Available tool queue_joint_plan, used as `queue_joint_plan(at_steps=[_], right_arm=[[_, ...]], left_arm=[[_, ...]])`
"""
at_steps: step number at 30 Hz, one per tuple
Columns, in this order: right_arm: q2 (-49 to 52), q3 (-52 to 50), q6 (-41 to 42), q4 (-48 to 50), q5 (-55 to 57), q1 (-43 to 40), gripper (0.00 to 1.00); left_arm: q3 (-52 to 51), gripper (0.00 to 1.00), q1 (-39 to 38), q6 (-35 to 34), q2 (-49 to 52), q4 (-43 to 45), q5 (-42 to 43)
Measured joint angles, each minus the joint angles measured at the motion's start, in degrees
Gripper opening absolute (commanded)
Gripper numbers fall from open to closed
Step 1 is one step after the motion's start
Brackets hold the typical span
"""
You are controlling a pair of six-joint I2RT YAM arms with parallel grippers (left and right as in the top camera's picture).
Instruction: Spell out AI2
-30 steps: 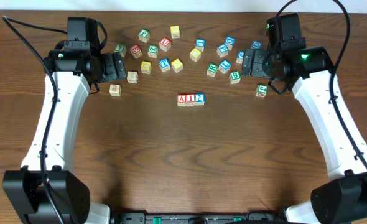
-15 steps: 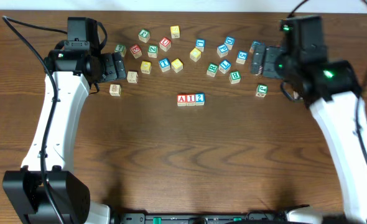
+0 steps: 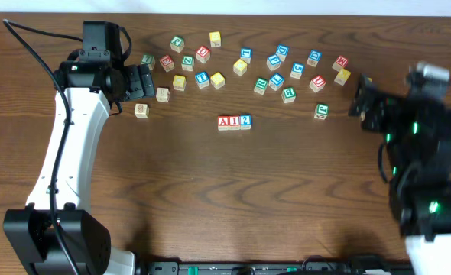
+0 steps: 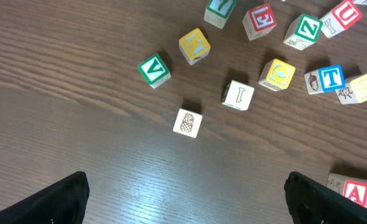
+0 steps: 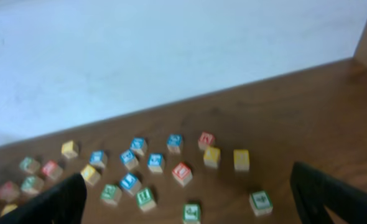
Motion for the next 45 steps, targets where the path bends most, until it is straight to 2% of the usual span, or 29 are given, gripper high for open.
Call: queue_joint_plan(at_steps=[10, 18, 28, 35, 45], right_arm=[[-28.22, -29.92, -0.39, 15.58, -1.07, -2.95, 0.99], [-40.26, -44.13, -0.35, 21.29, -1.42, -3.04, 0.99], [-48.39, -51.12, -0.33, 21.44, -1.51, -3.06, 0.99], [-48.65, -51.63, -0.35, 15.13, -1.79, -3.06, 0.99], [-48.72, -51.63, -0.39, 15.10, -2.84, -3.04, 0.99]], left_arm=[[0.04, 0.99, 0.00, 0.15, 0.00, -0.04, 0.02], [0.04, 0.99, 0.00, 0.15, 0.00, -0.04, 0.02], [0.04, 0.99, 0.00, 0.15, 0.00, -0.04, 0.02], [0.04, 0.99, 0.00, 0.15, 0.00, -0.04, 0.02], [0.04, 0.99, 0.00, 0.15, 0.00, -0.04, 0.02]])
